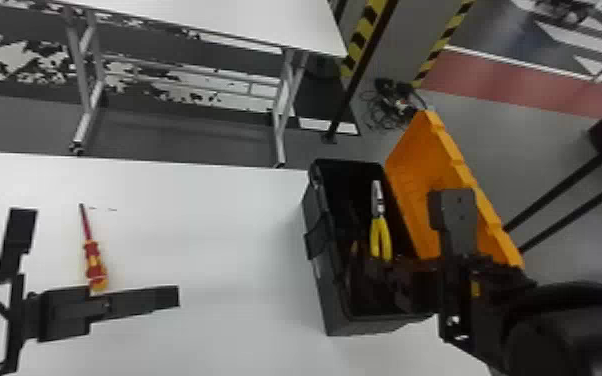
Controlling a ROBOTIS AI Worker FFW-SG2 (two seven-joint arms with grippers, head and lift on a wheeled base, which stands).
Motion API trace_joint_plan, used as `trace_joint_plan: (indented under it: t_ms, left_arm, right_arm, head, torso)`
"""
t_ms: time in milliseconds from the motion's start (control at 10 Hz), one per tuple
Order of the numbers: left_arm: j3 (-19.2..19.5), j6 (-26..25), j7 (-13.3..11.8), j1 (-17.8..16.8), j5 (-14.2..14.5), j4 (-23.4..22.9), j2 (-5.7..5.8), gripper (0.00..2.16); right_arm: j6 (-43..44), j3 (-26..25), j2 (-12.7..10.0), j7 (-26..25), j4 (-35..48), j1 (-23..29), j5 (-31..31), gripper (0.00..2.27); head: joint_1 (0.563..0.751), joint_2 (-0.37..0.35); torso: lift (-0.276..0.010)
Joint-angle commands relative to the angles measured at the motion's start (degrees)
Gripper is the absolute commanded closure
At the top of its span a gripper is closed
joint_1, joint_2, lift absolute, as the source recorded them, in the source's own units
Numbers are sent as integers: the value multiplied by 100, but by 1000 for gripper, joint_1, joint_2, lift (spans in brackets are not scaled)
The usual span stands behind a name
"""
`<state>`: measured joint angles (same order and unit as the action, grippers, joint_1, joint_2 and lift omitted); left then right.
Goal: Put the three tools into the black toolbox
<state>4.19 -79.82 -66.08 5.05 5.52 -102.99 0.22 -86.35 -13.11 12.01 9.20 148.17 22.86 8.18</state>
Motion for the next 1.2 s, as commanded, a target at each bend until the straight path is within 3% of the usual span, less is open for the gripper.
trace_joint_plan:
  t_ms: [0,200,500,600,700,1000,1100]
  left_arm:
    - [91,23,-1,163,2,-98,14,33]
    - [249,93,-1,453,11,-300,31,33]
    - [521,93,-63,725,107,-608,84,33]
    - [592,58,-89,796,125,-722,93,33]
    - [609,5,-81,840,125,-810,101,33]
    - [618,40,130,840,125,-837,93,33]
    - [671,40,227,840,125,-828,93,33]
  right_arm:
    - [483,-77,-6,91,-447,25,-44,2250]
    - [1344,2,-32,214,-1238,25,-185,2250]
    - [1783,143,21,372,-1835,-71,-545,2196]
    - [1819,72,56,486,-1923,-71,-545,967]
    - [1889,-33,56,530,-1879,-10,-501,-2]
    - [2293,-77,-93,539,-974,535,9,63]
    - [2311,222,-181,548,-667,667,88,76]
  head:
    - [695,-350]
    - [695,-350]
    - [695,-350]
    - [695,-350]
    - [695,-350]
    - [695,-350]
    - [695,-350]
  torso:
    - [-51]
    - [-51]
    - [-51]
    - [-51]
    - [-51]
    - [-51]
    - [-51]
